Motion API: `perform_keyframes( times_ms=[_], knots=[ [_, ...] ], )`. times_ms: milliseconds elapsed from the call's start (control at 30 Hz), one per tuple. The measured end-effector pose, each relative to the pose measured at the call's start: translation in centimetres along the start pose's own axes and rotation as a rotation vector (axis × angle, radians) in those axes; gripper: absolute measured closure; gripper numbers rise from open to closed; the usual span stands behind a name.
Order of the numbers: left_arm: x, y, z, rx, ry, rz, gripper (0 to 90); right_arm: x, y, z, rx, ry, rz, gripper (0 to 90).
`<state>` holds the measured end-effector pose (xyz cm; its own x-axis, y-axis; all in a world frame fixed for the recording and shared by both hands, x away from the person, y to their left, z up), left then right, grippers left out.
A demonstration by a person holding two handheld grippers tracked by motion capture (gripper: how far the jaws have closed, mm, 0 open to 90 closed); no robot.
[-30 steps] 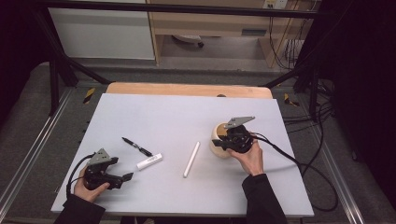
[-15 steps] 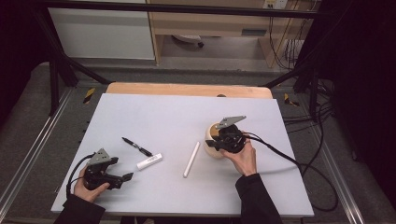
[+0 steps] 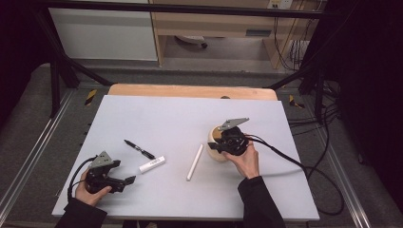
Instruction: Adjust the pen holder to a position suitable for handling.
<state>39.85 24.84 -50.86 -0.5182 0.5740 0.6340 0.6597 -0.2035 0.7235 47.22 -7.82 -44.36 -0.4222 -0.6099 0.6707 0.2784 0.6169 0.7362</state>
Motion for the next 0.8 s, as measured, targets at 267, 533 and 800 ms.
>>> perform_keyframes(
  times_ms=[267,533,800],
  knots=[
    [0.0,0.0,0.0,0.000,0.001,0.001,6.5,-0.3,-0.1,-0.1,0.013,-0.022,-0.004,66.4],
    [0.0,0.0,0.0,0.004,0.003,0.003,6.4,1.7,1.2,-0.9,-0.041,-0.063,-0.097,35.6],
    [0.0,0.0,0.0,0.009,0.005,0.004,6.3,4.2,1.3,-1.1,-0.060,-0.075,-0.124,10.6]
  ],
)
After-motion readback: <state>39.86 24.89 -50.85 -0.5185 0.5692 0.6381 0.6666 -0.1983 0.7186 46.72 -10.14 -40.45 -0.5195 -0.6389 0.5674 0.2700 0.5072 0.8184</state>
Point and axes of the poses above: each handheld gripper's, and its own axes: x roughly backward along the jaws, y roughly out of its top, z roughly to its left, the point moved 9 cm from there along -x, roughly forward along the jaws, and after that the axes turned 13 degrees about x, right-handed, at the moved point
